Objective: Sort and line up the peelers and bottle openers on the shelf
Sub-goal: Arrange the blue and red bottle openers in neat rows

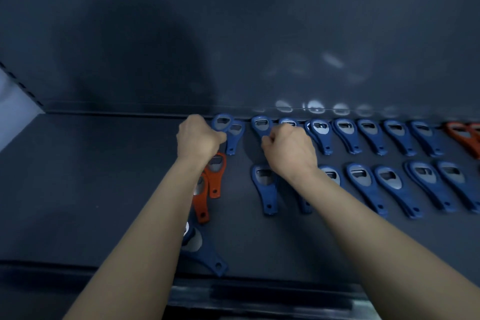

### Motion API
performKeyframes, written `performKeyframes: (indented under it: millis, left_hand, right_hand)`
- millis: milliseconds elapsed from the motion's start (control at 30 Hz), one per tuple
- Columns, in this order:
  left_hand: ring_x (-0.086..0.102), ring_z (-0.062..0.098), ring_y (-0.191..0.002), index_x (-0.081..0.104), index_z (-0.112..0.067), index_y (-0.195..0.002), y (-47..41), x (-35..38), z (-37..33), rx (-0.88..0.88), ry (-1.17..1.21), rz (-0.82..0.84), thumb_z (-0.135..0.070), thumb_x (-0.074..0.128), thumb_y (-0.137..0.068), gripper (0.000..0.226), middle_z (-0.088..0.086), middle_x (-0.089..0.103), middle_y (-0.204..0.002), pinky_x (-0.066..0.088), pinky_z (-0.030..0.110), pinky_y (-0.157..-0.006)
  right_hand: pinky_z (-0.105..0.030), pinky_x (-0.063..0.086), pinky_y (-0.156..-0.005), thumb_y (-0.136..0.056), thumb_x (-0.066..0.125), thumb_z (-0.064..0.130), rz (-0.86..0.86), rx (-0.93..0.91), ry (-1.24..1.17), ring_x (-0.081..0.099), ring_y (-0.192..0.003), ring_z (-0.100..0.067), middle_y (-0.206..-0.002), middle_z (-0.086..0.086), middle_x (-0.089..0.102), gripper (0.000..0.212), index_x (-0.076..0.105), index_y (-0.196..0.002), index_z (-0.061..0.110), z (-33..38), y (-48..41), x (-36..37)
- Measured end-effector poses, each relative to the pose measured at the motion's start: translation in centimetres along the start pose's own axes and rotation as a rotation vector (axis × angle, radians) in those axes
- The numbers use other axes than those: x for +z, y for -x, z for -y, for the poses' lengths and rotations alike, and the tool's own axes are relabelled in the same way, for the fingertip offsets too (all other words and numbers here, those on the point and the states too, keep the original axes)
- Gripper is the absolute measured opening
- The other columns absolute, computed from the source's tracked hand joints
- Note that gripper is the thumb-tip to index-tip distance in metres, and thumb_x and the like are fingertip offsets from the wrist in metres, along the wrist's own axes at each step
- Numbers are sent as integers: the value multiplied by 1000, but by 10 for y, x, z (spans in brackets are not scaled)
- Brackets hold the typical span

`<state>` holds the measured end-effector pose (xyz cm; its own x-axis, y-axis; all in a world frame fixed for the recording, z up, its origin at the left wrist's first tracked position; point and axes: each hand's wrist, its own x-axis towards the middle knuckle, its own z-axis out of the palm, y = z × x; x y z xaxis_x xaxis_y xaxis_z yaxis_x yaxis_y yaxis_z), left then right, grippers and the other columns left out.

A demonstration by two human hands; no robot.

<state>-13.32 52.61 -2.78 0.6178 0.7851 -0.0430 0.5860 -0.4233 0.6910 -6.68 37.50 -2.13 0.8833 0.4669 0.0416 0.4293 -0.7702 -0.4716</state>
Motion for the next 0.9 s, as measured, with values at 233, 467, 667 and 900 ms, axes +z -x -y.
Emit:
performKeyframes:
  millis: [233,467,667,900]
  left_hand:
    - [36,12,-44,34,-11,-52,7,26,-13,-53,-46,-24,-15,69,-75,43,0,38,-51,22,23,-36]
    - [56,29,-67,41,-8,-55,16,34,-19,-5,-163,-52,-15,70,-73,35,6,53,-62,32,27,-50]
    - [50,26,-61,40,-8,-55,19,35,-19,7,-138,-45,-19,69,-76,38,4,48,-59,30,27,-48]
    - [60,34,-76,56,1,-69,32,2,-1,37,-168,-157,-16,65,-77,21,12,59,-71,42,33,-61]
  right_hand:
    - [-27,28,-50,-90,48,21,-7,-37,13,43,-62,-29,-57,-4,40,38,34,-56,12,-13,4,-13]
    - [-29,36,-60,-88,56,43,146,-98,134,50,-74,-27,-64,-2,42,41,42,-69,10,-5,22,-19]
    - [-31,37,-66,-87,62,33,290,-94,225,57,-103,-30,-110,-11,60,41,48,-113,4,1,43,-9]
    - [-33,38,-65,-88,61,19,273,-46,226,58,-103,-32,-108,-13,61,38,39,-115,3,7,53,2]
